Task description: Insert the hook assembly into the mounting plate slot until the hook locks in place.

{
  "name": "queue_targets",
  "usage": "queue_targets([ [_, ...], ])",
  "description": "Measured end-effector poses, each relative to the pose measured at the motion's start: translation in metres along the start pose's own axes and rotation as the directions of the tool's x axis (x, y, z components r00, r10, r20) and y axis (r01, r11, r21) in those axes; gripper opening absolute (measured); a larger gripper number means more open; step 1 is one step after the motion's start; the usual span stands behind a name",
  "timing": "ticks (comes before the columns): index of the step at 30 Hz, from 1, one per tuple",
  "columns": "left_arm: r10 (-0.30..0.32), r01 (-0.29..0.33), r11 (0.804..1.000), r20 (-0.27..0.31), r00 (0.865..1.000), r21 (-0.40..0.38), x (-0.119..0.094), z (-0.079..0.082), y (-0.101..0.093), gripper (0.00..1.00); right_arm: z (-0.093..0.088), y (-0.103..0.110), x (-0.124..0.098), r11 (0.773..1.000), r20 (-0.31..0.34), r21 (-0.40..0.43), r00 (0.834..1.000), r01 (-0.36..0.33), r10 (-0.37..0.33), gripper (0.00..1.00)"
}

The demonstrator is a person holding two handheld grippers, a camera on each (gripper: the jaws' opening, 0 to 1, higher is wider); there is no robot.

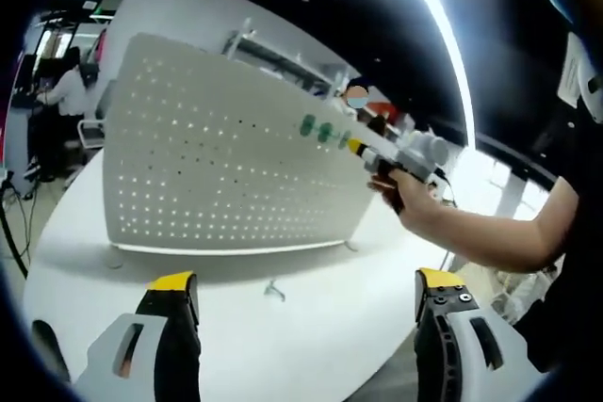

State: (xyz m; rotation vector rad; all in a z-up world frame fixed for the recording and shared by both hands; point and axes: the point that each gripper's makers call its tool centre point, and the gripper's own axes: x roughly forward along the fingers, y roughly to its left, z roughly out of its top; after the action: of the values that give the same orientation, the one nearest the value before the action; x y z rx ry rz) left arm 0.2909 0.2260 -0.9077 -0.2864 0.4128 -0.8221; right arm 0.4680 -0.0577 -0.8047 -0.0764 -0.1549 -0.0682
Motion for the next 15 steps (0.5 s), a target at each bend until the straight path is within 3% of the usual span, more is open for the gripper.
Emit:
queue_targets([
  [15,0.034,-0.034,0.999,-0.013,0.999,-0.005,-0.004,-0.004,0.011,0.95,0.004,-0.009,0.007,0.999,0.013,-0.052,1.000,0.008,-0.008,0.00],
])
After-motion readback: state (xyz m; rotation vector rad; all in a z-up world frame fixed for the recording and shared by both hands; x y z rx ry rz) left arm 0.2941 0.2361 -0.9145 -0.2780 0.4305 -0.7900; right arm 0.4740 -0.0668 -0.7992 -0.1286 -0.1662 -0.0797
